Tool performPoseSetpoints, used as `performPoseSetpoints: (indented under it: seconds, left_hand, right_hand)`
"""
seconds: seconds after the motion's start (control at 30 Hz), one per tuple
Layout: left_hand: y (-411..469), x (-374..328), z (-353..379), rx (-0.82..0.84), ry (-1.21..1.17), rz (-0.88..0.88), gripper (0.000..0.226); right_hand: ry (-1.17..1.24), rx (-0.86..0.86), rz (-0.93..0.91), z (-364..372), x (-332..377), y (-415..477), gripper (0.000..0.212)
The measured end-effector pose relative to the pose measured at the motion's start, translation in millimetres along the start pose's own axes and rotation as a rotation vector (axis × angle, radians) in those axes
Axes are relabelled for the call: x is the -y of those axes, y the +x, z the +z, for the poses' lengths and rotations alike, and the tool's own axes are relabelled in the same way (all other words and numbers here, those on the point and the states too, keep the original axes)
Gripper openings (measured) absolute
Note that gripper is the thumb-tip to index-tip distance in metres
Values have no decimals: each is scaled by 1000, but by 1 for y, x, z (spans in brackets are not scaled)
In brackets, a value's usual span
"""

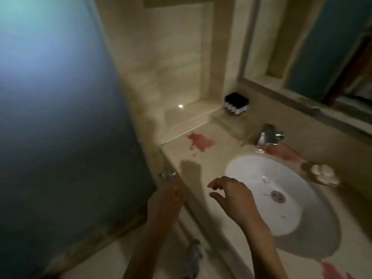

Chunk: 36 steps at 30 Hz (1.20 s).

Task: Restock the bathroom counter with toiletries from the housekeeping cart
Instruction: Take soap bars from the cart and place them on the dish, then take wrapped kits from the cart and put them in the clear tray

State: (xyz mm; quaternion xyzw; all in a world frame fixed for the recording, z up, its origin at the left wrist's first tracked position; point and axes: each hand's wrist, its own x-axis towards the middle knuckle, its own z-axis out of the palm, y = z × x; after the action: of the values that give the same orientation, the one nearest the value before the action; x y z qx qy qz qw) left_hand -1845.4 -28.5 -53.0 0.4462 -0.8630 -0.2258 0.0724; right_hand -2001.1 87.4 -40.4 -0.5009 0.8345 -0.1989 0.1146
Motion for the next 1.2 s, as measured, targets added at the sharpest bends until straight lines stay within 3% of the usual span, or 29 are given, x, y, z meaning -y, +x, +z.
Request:
performPoseSetpoints:
  seconds: [0.2,0.5,0.63,0.83,1.2]
  left_hand:
    - [-84,87,-39,-125,3,-293,21]
    - [-225,192,-90,-412,-68,-771,18]
    - [-296,240,-114,-487,-43,-984,25]
    - [-409,314,-151,-648,-55,-1195,27]
    - [-597,399,-182,-924,-116,-1543,27]
  right_hand:
    - [71,276,-328,59,92,0,22]
    - [9,497,-846,118,282,-31,22]
    - [-55,591,-1026,163,366,-74,29]
    - [-2,783,-1246,218,490,-153,19]
    - [62,861,-1621,297,665,-312,18]
